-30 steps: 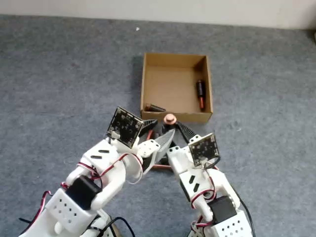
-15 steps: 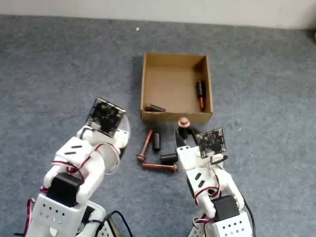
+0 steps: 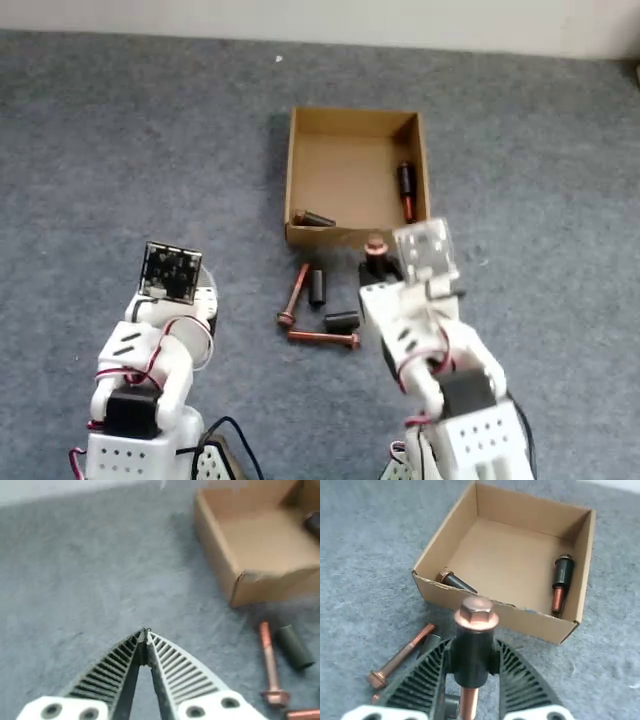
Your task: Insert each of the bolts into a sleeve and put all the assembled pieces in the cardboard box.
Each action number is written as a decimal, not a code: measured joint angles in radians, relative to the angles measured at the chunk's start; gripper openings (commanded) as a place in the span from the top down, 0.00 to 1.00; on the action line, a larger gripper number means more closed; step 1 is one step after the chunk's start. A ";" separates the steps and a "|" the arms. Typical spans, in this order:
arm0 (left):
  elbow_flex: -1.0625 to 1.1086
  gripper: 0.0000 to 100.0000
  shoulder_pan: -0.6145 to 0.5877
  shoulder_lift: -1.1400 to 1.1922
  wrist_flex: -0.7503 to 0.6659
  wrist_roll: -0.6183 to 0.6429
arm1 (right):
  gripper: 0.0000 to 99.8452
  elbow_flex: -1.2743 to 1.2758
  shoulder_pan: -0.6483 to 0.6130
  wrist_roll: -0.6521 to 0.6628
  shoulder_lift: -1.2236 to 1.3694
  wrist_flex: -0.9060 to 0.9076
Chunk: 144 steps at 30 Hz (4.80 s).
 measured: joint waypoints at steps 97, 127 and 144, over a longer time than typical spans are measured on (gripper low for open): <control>0.120 1.00 -0.095 -0.018 -0.080 0.000 | 0.99 -1.157 -0.244 -0.195 1.745 0.445; 0.115 0.93 -0.095 -0.018 -0.057 -0.031 | 0.99 -0.402 0.018 -0.195 0.703 0.175; -0.338 0.84 0.018 0.370 0.238 -0.195 | 0.99 -0.235 0.181 -0.281 0.667 -0.054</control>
